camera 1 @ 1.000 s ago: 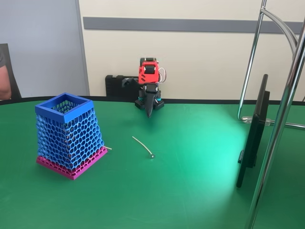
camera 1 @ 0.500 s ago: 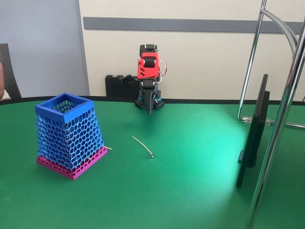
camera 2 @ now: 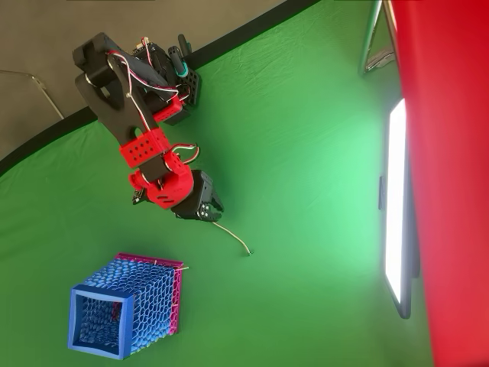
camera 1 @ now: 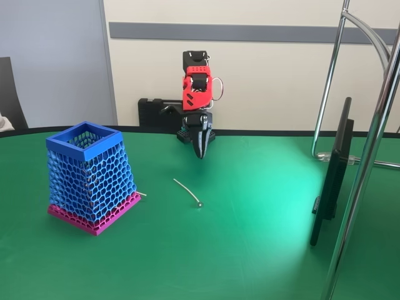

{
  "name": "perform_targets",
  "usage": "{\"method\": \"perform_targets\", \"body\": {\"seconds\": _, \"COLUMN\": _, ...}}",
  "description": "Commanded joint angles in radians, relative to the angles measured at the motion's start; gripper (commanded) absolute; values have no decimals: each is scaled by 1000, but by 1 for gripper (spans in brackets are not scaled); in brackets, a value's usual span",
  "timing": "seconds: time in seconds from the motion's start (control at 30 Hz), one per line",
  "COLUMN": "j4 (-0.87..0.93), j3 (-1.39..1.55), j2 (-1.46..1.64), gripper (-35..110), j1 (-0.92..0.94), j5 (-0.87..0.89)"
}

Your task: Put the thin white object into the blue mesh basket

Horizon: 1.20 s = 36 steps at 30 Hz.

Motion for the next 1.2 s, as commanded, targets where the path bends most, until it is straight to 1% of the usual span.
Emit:
{"method": "perform_targets", "body": {"seconds": 0.0, "j4": 49, "j3": -133, "j2": -100, "gripper": 15, "j1": -18, "j5": 38}}
{"method": "perform_targets", "body": {"seconds": 0.1, "j4": 77, "j3": -227, "j2": -210, "gripper": 16, "j1": -23, "j5": 84}}
{"method": "perform_targets", "body": {"seconds": 0.27, "j4": 80, "j3": -357, "j2": -370, "gripper": 18, "j1": 2, "j5": 213}}
{"method": "perform_targets", "body": {"seconds": 0.47, "j4": 149, "j3": -558, "j2": -549, "gripper": 19, "j1": 35, "j5": 342}}
{"method": "perform_targets", "body": {"seconds": 0.63, "j4": 201, "j3": -689, "j2": -650, "gripper": 16, "j1": 61, "j5": 408}}
{"method": "perform_targets", "body": {"seconds": 0.9, "j4": 244, "j3": -813, "j2": -739, "gripper": 15, "j1": 61, "j5": 499}}
{"method": "perform_targets", "body": {"seconds": 1.17, "j4": 250, "j3": -917, "j2": -845, "gripper": 14, "j1": 28, "j5": 525}}
